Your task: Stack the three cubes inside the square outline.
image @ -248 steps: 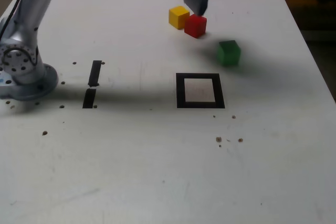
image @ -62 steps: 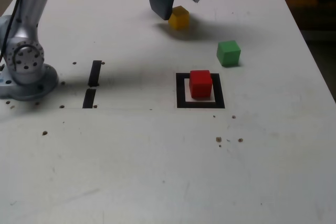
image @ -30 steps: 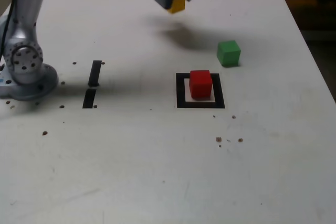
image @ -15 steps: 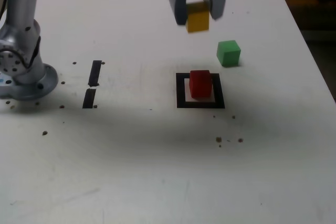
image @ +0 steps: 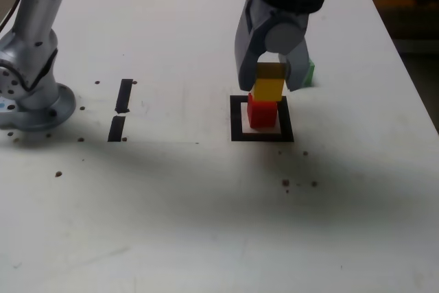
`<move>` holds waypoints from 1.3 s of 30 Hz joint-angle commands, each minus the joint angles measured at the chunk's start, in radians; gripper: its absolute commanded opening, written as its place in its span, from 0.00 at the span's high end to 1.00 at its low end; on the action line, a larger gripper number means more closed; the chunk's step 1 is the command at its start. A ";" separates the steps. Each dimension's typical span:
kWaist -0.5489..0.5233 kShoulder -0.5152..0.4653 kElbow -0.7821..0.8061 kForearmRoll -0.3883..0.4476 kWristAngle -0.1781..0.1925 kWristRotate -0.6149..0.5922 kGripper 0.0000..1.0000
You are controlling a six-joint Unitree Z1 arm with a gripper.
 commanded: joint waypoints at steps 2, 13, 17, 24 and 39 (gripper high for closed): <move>0.015 -0.011 0.024 -0.015 0.006 0.012 0.79; 0.038 -0.038 0.157 -0.133 0.000 0.003 0.79; 0.038 -0.042 0.174 -0.154 0.001 0.002 0.79; 0.039 -0.048 0.176 -0.173 0.023 -0.012 0.79; 0.041 -0.041 0.197 -0.210 0.022 -0.016 0.76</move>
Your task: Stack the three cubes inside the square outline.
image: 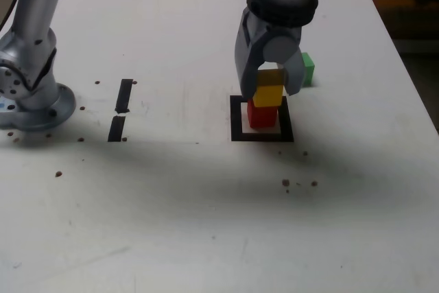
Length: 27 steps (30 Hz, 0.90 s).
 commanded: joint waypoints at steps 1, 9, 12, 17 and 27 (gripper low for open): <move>0.001 -0.001 0.003 -0.002 -0.002 -0.003 0.76; 0.002 -0.007 0.012 -0.001 -0.001 -0.005 0.73; 0.003 -0.007 0.013 0.000 -0.001 -0.005 0.69; 0.004 -0.005 0.014 0.000 -0.002 -0.005 0.65; 0.004 0.000 0.027 -0.001 -0.006 -0.004 0.26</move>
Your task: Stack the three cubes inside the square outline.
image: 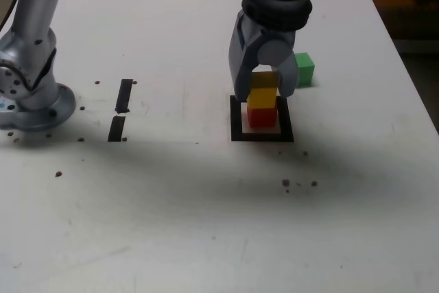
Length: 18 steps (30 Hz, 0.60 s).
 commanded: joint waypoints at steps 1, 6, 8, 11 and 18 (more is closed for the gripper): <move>0.001 0.000 0.001 0.000 -0.003 0.000 0.20; 0.001 -0.001 -0.004 -0.011 -0.005 0.004 0.01; 0.001 -0.002 -0.007 -0.016 -0.006 0.005 0.01; 0.001 -0.005 -0.010 -0.017 -0.008 0.006 0.00; 0.001 -0.022 -0.012 0.024 0.007 -0.006 0.00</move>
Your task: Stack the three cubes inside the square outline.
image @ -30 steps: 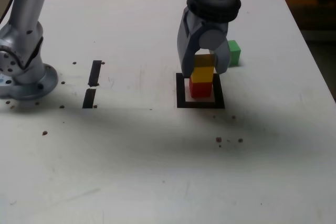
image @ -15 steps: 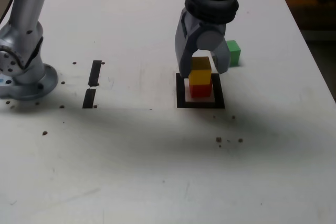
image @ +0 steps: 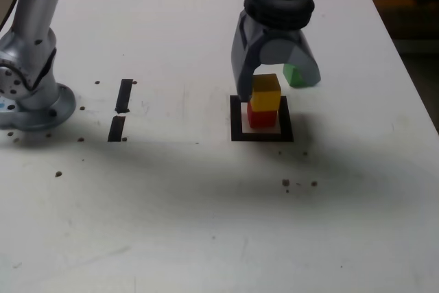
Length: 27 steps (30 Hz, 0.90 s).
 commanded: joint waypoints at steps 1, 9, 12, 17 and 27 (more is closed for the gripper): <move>0.001 -0.022 -0.010 0.030 0.010 -0.009 0.00; 0.068 -0.047 -0.168 0.191 0.043 0.079 0.00; 0.134 -0.048 -0.227 0.224 0.050 0.149 0.00; 0.232 -0.015 -0.281 0.221 0.069 0.213 0.01; 0.262 0.173 -0.300 0.166 0.055 0.211 0.08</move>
